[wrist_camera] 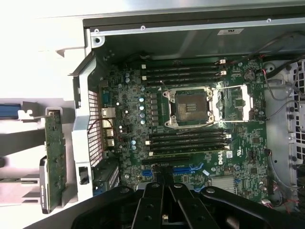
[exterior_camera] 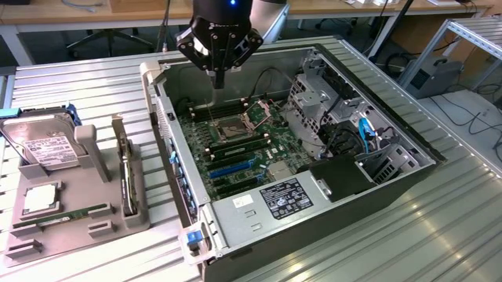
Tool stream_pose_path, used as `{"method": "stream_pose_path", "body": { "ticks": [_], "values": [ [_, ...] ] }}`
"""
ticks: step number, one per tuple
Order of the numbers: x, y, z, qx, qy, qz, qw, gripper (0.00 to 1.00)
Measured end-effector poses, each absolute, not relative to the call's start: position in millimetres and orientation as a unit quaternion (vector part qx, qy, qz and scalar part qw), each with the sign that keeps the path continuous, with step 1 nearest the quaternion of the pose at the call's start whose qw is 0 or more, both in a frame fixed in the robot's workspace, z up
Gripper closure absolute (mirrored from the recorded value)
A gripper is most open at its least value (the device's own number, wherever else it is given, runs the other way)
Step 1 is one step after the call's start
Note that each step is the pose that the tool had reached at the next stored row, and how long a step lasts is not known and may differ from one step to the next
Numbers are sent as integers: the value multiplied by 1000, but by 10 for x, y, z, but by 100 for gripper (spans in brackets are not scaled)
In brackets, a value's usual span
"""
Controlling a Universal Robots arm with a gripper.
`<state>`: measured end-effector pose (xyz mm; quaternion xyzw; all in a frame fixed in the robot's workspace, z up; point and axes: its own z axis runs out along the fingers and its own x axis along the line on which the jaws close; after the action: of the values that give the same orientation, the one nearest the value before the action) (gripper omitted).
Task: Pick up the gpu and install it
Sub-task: 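Reach for the gpu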
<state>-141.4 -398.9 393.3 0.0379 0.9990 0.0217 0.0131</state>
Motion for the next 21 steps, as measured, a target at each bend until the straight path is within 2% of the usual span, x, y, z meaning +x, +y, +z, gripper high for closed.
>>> {"method": "stream_pose_path", "body": {
  "ticks": [21],
  "values": [
    [-1475, -3989, 3933, 38, 999, 22, 13, 89]
  ]
}}
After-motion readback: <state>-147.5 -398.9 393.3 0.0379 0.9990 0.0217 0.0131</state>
